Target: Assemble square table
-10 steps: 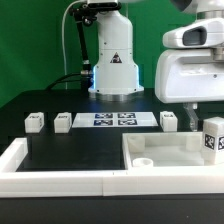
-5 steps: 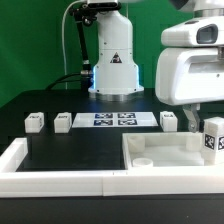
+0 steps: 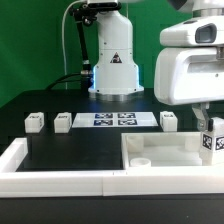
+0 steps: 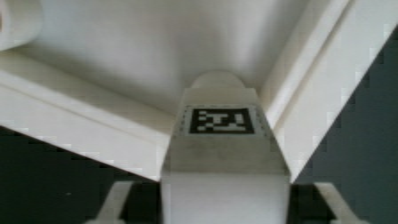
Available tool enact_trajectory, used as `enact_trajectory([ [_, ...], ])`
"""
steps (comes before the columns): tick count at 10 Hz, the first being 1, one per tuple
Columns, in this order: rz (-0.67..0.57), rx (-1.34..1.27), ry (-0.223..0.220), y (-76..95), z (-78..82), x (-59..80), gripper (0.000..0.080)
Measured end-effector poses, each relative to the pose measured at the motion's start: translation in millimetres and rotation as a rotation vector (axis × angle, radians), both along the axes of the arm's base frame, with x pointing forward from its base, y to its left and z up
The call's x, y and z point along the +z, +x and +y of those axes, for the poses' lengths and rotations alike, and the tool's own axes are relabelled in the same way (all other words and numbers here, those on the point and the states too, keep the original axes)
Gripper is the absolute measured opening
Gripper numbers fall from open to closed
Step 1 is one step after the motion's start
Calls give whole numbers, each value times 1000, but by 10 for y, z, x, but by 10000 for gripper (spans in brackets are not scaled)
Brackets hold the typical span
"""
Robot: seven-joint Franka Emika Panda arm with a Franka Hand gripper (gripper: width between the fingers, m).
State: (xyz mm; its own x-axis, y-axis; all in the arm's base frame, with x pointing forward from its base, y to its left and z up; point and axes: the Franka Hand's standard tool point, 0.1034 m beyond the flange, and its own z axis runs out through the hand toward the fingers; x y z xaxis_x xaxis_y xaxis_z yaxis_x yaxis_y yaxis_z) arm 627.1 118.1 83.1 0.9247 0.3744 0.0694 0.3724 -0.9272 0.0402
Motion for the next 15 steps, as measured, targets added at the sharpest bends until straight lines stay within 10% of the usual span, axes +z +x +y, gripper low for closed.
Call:
enact_trajectory([
  [15, 3, -1433, 124, -26, 53, -13, 294],
])
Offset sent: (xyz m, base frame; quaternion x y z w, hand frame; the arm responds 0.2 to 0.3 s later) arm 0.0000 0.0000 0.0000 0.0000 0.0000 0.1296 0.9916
